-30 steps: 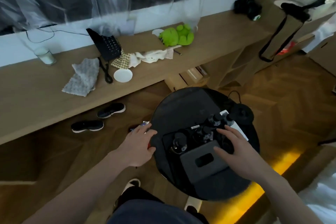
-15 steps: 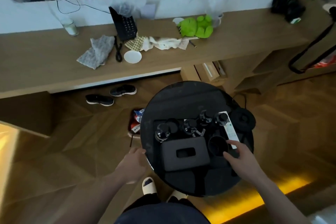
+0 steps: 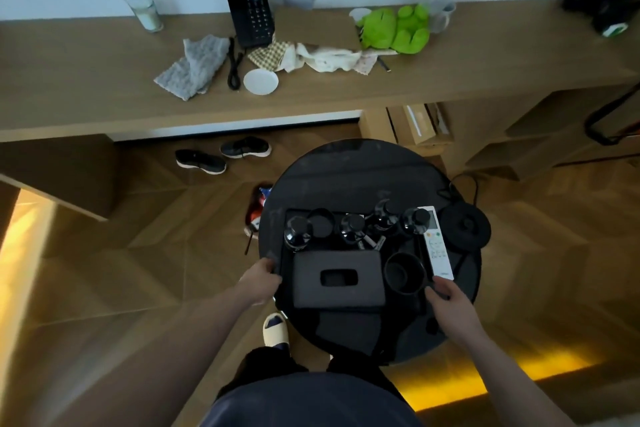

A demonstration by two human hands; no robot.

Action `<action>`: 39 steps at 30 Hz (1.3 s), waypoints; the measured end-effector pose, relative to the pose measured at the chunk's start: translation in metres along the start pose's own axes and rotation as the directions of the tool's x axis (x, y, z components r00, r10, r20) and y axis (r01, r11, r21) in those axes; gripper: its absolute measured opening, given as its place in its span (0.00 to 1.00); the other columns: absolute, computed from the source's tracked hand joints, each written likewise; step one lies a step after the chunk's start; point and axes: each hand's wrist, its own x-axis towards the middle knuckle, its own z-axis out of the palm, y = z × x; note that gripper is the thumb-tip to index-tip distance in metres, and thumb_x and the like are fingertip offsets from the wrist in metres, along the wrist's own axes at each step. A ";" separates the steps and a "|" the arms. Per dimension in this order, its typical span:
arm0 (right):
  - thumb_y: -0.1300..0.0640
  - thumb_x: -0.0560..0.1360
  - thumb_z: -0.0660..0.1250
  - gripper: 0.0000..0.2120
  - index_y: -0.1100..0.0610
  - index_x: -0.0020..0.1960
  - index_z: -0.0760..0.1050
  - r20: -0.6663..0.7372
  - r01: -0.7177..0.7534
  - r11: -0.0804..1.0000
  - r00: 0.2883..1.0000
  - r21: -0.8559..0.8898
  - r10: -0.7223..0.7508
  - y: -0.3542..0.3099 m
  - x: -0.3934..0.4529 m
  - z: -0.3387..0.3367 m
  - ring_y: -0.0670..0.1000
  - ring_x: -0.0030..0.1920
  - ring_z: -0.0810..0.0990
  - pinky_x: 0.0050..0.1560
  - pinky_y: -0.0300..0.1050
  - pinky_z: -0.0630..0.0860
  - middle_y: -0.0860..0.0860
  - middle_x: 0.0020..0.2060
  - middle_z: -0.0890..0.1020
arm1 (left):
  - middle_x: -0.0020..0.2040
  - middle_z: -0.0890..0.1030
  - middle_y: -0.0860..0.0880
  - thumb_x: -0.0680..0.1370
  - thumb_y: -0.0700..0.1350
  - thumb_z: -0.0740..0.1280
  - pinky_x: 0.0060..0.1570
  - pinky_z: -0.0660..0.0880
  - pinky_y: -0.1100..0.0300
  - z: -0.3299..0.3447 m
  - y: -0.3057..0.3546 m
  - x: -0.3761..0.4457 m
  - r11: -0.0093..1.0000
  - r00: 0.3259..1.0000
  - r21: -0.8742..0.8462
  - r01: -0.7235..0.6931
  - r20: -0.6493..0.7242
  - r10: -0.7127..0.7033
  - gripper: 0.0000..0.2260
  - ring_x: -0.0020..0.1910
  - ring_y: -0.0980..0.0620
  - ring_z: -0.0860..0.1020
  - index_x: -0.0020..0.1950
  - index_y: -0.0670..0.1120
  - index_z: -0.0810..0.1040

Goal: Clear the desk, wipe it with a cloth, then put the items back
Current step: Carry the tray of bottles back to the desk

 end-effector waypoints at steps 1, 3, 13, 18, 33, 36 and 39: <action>0.47 0.84 0.62 0.24 0.51 0.78 0.66 0.012 -0.016 1.000 1.000 0.012 0.016 0.001 0.008 0.000 0.55 0.62 0.78 0.62 0.53 0.73 0.51 0.72 0.75 | 0.60 0.82 0.46 0.78 0.40 0.64 0.59 0.77 0.53 0.004 0.002 0.000 1.000 1.000 -0.017 0.012 -0.006 -0.012 0.17 0.58 0.46 0.80 0.67 0.45 0.78; 0.45 0.85 0.59 0.25 0.51 0.79 0.65 0.035 -0.057 0.998 0.998 0.016 0.057 0.005 0.023 0.003 0.58 0.72 0.72 0.69 0.56 0.69 0.51 0.74 0.73 | 0.57 0.83 0.46 0.78 0.40 0.63 0.55 0.80 0.53 0.012 0.000 0.005 0.996 0.998 -0.078 0.049 -0.028 -0.052 0.12 0.54 0.45 0.81 0.60 0.49 0.77; 0.45 0.85 0.55 0.24 0.54 0.78 0.68 0.111 -0.081 0.997 0.990 -0.010 0.082 0.013 0.079 0.015 0.60 0.73 0.71 0.72 0.57 0.69 0.54 0.74 0.74 | 0.46 0.84 0.47 0.78 0.51 0.68 0.48 0.81 0.55 0.031 -0.011 0.023 0.987 0.971 -0.120 0.107 -0.199 -0.130 0.06 0.46 0.45 0.83 0.48 0.52 0.82; 0.47 0.82 0.61 0.21 0.52 0.71 0.75 0.160 -0.047 0.986 0.985 -0.161 0.073 0.014 0.100 0.006 0.60 0.61 0.81 0.59 0.52 0.78 0.54 0.61 0.83 | 0.42 0.83 0.48 0.76 0.54 0.71 0.40 0.78 0.57 0.039 -0.018 0.020 0.969 0.945 0.144 0.202 -0.288 -0.154 0.08 0.42 0.47 0.82 0.45 0.49 0.80; 0.49 0.77 0.72 0.15 0.53 0.61 0.79 0.184 0.169 0.882 0.978 -0.439 -0.096 0.022 0.123 0.001 0.56 0.55 0.83 0.58 0.50 0.80 0.53 0.56 0.83 | 0.33 0.84 0.49 0.75 0.41 0.65 0.24 0.75 0.63 0.069 -0.045 -0.006 0.926 0.950 0.216 0.309 -0.032 -0.310 0.05 0.28 0.53 0.83 0.40 0.43 0.78; 0.49 0.78 0.72 0.13 0.53 0.59 0.78 0.219 0.245 0.834 0.964 -0.495 -0.154 0.018 0.129 0.003 0.54 0.50 0.80 0.52 0.47 0.78 0.52 0.53 0.83 | 0.33 0.84 0.46 0.70 0.44 0.63 0.29 0.77 0.61 0.070 -0.054 -0.006 0.945 0.951 0.101 0.310 -0.032 -0.308 0.08 0.31 0.48 0.84 0.39 0.41 0.79; 0.58 0.79 0.66 0.09 0.53 0.58 0.74 0.236 0.318 0.767 0.946 -0.557 -0.221 0.015 0.131 0.006 0.54 0.47 0.78 0.49 0.48 0.78 0.53 0.51 0.82 | 0.44 0.83 0.47 0.72 0.45 0.66 0.40 0.81 0.56 0.074 -0.052 -0.005 0.968 0.961 0.034 0.250 -0.129 -0.244 0.05 0.41 0.46 0.83 0.46 0.48 0.75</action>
